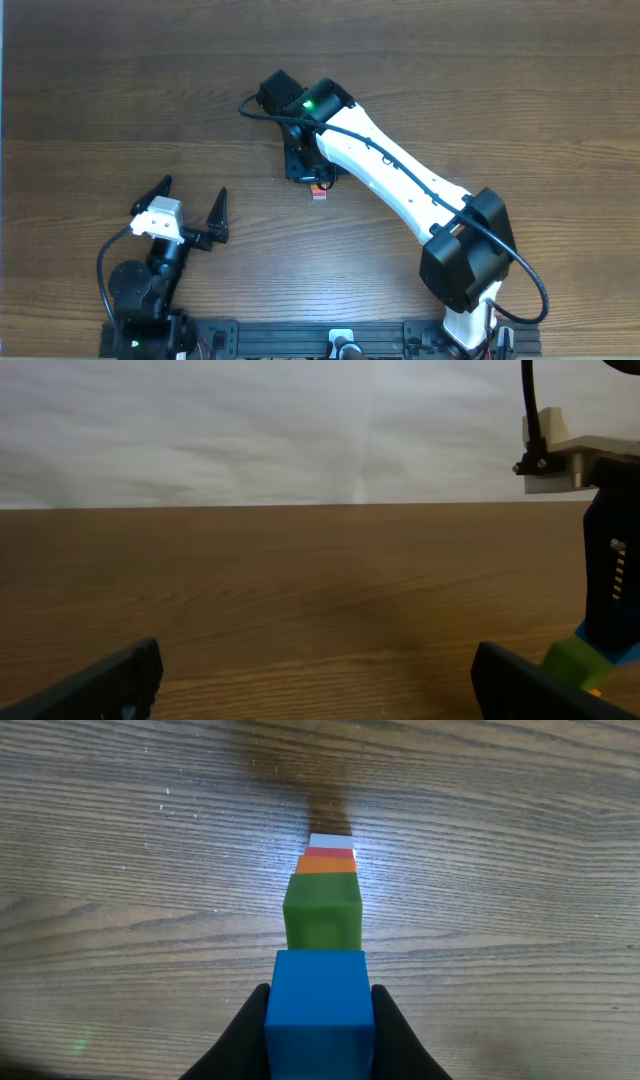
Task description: Stack Cubes
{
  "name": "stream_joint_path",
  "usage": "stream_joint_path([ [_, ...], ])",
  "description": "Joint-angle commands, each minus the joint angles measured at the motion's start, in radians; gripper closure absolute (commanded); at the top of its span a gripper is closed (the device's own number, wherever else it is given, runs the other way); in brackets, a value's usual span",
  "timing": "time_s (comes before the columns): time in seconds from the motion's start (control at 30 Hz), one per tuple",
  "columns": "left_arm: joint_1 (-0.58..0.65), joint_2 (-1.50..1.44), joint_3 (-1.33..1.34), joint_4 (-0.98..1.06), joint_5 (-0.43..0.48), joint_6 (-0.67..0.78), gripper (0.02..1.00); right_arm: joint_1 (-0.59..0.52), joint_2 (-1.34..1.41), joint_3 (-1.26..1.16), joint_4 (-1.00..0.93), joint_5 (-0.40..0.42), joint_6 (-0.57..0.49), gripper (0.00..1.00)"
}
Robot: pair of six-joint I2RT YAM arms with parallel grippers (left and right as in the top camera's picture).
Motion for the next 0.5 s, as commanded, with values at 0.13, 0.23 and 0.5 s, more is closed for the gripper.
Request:
stream_joint_path([
  [0.13, 0.003, -0.005, -0.004, -0.004, -0.005, -0.014, 0.020, 0.000, -0.031, -0.008, 0.023, -0.004, 0.010, 0.991],
  [0.23, 0.003, -0.005, -0.004, -0.004, -0.005, -0.014, 0.018, -0.007, -0.023, -0.008, 0.026, -0.002, 0.010, 0.989],
  [0.5, 0.003, -0.005, -0.004, -0.004, -0.005, -0.014, 0.018, -0.010, 0.013, -0.008, 0.037, -0.001, 0.003, 0.989],
])
